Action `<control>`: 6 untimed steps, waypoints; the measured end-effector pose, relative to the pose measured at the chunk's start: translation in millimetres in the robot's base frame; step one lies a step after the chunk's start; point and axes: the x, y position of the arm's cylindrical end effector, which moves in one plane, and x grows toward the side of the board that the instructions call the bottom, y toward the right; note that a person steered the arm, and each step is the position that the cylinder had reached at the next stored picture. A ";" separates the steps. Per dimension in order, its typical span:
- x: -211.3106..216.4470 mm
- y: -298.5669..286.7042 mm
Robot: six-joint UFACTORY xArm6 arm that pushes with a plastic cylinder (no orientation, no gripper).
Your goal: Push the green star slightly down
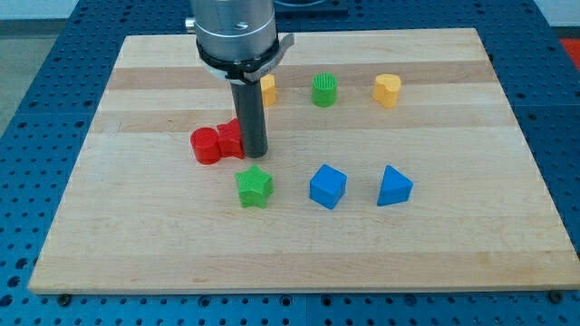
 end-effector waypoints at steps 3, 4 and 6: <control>-30.3 14.3; -25.7 17.1; 39.8 27.2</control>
